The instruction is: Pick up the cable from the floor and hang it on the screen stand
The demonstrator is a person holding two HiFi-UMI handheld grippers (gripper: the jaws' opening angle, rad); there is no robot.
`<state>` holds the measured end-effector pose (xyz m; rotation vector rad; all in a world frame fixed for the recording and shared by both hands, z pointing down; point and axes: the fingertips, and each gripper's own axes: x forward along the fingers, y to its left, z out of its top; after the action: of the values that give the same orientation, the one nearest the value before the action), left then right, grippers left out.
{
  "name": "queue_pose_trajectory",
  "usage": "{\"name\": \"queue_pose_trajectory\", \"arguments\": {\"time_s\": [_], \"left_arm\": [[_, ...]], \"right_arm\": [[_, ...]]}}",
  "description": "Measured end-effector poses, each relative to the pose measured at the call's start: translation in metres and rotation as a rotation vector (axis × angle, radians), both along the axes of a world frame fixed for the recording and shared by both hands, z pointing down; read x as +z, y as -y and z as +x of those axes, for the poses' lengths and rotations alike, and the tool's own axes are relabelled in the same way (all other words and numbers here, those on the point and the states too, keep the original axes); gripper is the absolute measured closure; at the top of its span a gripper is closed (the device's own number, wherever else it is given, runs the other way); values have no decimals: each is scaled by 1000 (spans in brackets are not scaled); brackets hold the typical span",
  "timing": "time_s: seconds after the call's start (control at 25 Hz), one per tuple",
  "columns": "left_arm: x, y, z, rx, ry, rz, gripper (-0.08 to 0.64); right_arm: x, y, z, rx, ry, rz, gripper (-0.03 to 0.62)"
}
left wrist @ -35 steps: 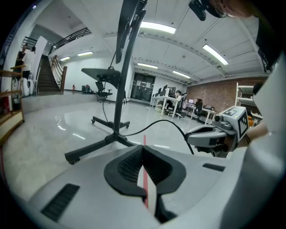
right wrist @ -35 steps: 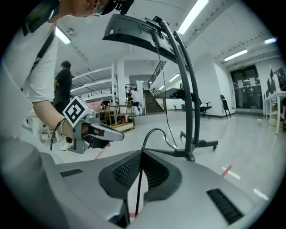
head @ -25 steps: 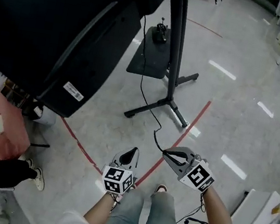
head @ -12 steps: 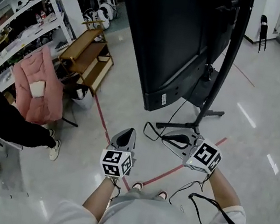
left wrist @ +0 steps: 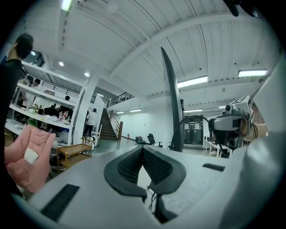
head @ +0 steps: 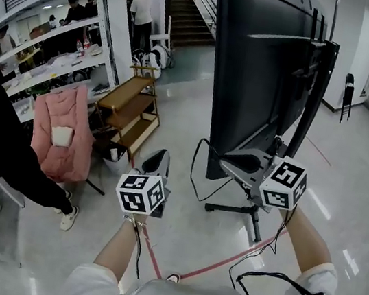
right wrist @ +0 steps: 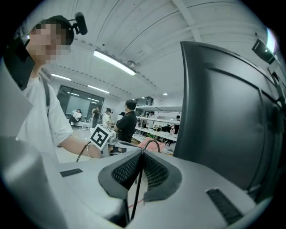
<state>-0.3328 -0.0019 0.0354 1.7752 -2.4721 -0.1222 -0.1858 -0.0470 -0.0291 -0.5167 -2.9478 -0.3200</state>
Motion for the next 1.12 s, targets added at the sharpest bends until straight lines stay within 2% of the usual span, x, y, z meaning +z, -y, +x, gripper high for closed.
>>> {"name": "queue_pose_trajectory", "arguments": {"time_s": [0.12,0.36,0.48,0.56,0.8,1.12], "left_arm": [[-58,11,-1,22,22,33,557],[-181,32,23,88,91,90,557],[-245,38,29,68,166,112,557],[-280,38,28,48,188,130,557],[-364,32,17,22,215,200,557],[-440,36,22,-5,270,247,557]], "right_arm": [[-56,11,-11,39,39,19,565],[-163,26,-24,114,123,73,565],[-220,33,-31,156,156,108,565],[-255,33,-35,179,181,131,565],[-343,30,-45,248,260,184,565],[-450,38,-46,347,417,144,565]]}}
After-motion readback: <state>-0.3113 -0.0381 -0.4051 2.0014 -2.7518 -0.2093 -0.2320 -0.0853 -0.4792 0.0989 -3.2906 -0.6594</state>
